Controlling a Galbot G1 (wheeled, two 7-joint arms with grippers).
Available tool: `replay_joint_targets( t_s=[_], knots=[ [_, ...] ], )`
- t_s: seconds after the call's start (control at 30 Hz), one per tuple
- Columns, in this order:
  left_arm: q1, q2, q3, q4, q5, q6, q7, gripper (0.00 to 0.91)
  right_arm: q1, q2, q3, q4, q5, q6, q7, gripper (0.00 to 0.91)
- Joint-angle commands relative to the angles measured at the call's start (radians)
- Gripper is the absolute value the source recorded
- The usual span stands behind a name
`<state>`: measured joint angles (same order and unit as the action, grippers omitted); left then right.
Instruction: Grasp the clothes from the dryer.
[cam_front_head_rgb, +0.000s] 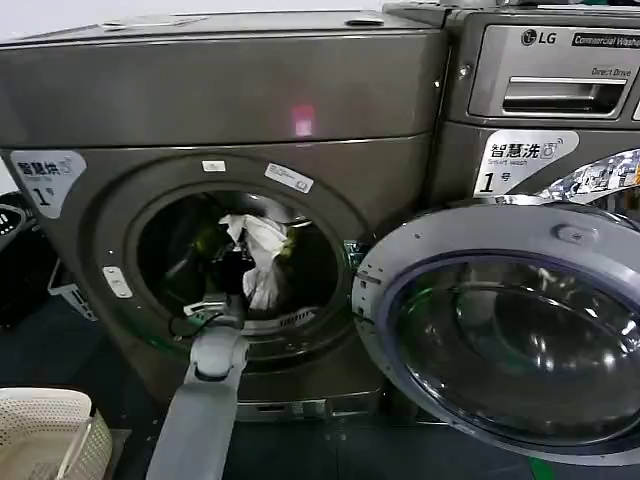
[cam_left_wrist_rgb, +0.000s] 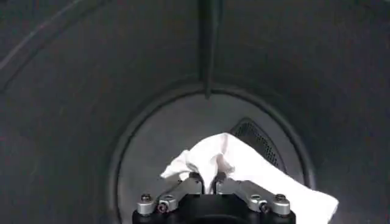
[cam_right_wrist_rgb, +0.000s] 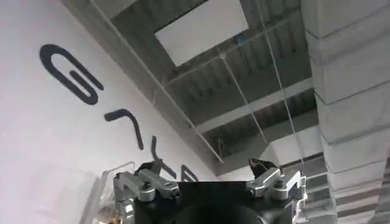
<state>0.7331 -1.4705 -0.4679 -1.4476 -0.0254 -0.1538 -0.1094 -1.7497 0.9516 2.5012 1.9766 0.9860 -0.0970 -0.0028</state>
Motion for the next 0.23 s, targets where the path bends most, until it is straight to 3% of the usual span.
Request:
replay_joint_targets(
  t_s=[0.03, 0.23],
  knots=[
    [0.002, 0.001, 0.003, -0.013, -0.005, -0.002, -0.004, 0.0, -0.003, -0.001, 0.008, 0.001, 0.002, -0.004, -0.002, 0.907],
    [0.005, 0.004, 0.004, -0.019, -0.007, -0.006, 0.0, 0.0, -0.013, -0.003, 0.018, 0.004, 0.006, -0.006, -0.006, 0.907]
  ],
)
